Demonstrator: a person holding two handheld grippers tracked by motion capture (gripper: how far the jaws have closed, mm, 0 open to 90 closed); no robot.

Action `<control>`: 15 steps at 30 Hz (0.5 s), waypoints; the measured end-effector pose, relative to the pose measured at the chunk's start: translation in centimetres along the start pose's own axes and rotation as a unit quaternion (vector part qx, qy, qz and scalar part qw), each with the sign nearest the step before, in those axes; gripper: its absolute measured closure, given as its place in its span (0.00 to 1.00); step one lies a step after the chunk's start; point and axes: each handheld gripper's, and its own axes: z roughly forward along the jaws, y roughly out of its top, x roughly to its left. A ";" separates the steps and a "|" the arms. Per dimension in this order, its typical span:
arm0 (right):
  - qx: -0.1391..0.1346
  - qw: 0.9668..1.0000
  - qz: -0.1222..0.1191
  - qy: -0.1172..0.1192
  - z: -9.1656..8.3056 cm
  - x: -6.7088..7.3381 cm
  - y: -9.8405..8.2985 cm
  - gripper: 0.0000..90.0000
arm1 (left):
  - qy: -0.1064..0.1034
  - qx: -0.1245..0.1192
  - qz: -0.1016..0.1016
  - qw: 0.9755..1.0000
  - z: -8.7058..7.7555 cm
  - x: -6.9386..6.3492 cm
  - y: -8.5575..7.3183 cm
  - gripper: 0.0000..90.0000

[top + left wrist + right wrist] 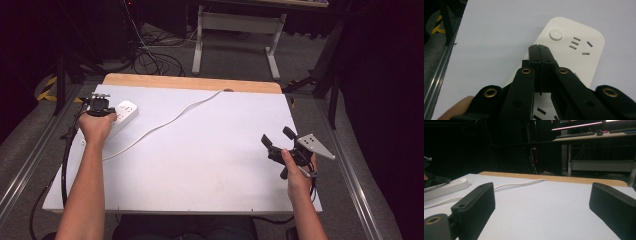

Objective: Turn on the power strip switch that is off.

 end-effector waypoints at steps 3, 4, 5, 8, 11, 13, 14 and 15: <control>0.002 1.000 -0.002 0.001 0.1 0.0 0.0 0.08 | 0.000 0.000 0.001 1.000 0.0 0.0 0.0 1.00; 0.002 1.000 -0.002 0.001 0.2 0.0 0.0 0.08 | 0.001 0.000 0.001 1.000 0.0 -0.1 0.0 1.00; 0.004 1.000 -0.003 0.001 0.3 0.0 -0.1 0.08 | 0.002 0.000 0.002 1.000 0.0 -0.1 0.0 1.00; 0.006 1.000 -0.003 0.002 0.4 0.1 -0.1 0.08 | 0.004 0.000 -0.003 1.000 0.0 -0.1 0.0 1.00; 0.007 1.000 -0.007 -0.002 0.7 0.1 -0.2 0.08 | 0.003 0.001 -0.008 1.000 0.0 -0.1 0.0 1.00; 0.006 1.000 -0.006 -0.004 0.7 0.1 -0.1 0.08 | 0.006 0.001 -0.008 1.000 0.0 -0.1 0.0 1.00; 0.006 1.000 -0.006 -0.004 0.7 0.1 -0.1 0.08 | 0.006 0.001 -0.008 1.000 0.0 -0.1 0.0 1.00; 0.006 1.000 -0.006 -0.004 0.7 0.1 -0.1 0.08 | 0.005 0.000 -0.008 1.000 0.0 -0.1 0.0 1.00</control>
